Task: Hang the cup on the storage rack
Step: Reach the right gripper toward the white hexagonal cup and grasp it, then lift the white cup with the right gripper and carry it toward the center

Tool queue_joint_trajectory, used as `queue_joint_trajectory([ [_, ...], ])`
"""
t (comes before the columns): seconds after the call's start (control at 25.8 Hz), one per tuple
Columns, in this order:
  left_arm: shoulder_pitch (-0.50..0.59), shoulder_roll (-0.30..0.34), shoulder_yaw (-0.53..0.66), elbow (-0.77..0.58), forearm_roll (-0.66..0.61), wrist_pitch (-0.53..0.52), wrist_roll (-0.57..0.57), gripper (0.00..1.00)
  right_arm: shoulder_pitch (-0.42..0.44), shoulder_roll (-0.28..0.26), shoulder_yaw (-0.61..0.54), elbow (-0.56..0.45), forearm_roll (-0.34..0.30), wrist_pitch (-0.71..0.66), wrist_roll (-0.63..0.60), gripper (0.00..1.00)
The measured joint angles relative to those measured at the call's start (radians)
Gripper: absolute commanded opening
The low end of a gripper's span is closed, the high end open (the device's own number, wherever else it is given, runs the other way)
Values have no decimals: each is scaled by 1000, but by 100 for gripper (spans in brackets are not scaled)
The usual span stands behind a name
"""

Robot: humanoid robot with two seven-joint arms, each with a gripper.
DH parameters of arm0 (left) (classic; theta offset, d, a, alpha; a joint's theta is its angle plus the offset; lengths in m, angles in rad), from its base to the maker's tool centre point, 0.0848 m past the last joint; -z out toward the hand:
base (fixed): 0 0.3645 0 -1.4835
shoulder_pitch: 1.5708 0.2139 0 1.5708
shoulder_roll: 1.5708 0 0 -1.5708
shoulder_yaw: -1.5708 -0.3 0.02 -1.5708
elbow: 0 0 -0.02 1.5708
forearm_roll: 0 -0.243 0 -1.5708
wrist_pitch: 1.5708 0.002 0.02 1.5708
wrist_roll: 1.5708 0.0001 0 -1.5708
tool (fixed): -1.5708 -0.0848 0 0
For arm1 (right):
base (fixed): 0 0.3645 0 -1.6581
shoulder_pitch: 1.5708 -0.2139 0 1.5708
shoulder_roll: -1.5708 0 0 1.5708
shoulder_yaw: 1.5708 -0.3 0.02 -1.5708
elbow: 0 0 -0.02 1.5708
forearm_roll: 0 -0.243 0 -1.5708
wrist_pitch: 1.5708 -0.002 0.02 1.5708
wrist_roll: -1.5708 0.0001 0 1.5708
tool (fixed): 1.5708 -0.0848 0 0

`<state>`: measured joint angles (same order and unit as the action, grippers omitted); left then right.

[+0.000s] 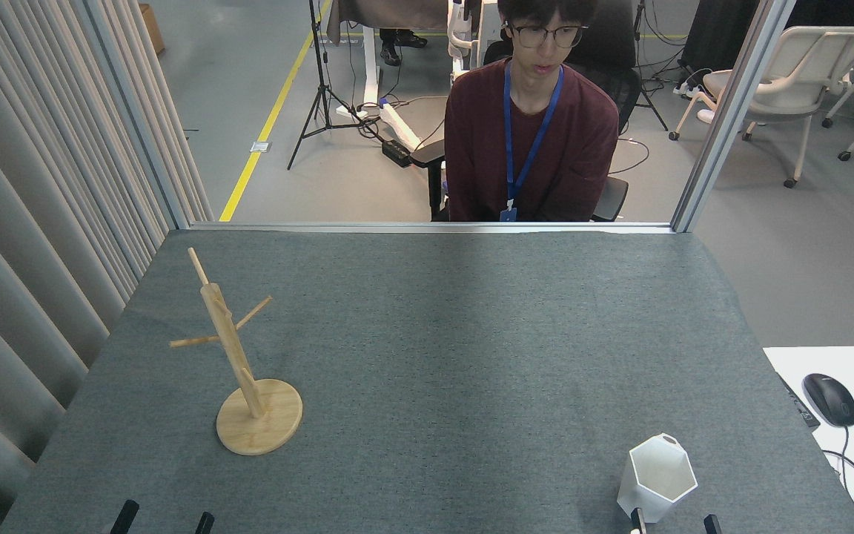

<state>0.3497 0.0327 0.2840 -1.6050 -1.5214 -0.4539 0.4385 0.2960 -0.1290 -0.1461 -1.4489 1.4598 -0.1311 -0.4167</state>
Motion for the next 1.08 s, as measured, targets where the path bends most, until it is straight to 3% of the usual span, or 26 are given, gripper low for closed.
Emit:
queue_joint_trajectory([
  [1.08, 0, 0, 3, -3, 4, 8, 0, 100, -126, -15, 5, 123, 2, 0, 2, 99],
])
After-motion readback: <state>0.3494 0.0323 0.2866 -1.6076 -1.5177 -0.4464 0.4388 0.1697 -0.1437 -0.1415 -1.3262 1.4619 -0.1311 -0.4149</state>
